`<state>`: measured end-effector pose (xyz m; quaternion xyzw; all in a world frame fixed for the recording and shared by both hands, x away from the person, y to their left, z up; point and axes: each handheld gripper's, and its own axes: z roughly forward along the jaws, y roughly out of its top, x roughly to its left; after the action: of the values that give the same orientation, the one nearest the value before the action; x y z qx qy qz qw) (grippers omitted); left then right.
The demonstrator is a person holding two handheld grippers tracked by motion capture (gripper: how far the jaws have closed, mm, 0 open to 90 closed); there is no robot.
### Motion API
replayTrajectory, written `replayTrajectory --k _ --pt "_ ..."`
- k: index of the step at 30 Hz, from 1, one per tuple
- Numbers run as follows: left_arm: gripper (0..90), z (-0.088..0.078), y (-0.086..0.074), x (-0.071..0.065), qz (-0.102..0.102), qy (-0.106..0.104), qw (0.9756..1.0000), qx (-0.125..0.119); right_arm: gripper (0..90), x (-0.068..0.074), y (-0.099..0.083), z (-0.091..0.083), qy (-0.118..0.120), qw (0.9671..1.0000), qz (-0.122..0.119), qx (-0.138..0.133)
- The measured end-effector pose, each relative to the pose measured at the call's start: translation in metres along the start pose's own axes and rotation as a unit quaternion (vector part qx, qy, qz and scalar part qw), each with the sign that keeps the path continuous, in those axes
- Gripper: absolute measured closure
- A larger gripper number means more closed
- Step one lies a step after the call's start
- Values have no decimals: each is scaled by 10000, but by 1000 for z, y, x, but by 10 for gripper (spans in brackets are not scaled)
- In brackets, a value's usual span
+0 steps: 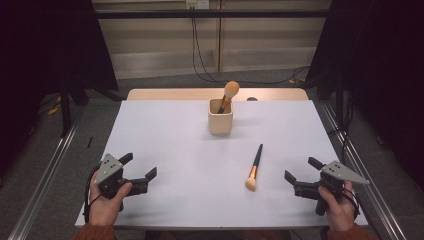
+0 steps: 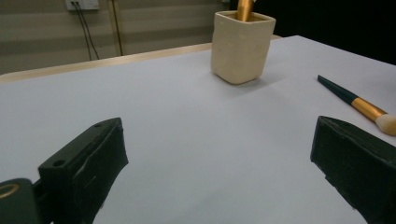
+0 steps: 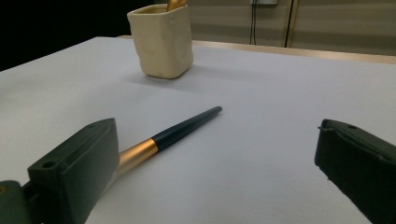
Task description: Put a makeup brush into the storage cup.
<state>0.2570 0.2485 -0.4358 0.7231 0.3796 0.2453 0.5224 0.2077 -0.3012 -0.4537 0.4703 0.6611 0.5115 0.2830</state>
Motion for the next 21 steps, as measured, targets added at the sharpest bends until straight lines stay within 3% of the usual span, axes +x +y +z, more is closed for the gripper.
replayTrajectory --k 1,3,7,11,21 --pt "33 -2 -3 1 12 22 10000 10 0 0 0 0 4 10000 8 3" --pt "32 -5 -6 1 -203 1 9998 -9 0 0 0 1 11 10000 36 8" --pt "32 -13 -8 1 -208 9 9998 -52 0 -1 0 2 4 10000 49 18" --pt "31 -18 -7 3 -138 144 9998 -86 0 -1 0 0 40 10000 17 12" --pt "35 -16 -6 8 -140 141 9997 -124 0 0 1 3 42 10000 -1 32"
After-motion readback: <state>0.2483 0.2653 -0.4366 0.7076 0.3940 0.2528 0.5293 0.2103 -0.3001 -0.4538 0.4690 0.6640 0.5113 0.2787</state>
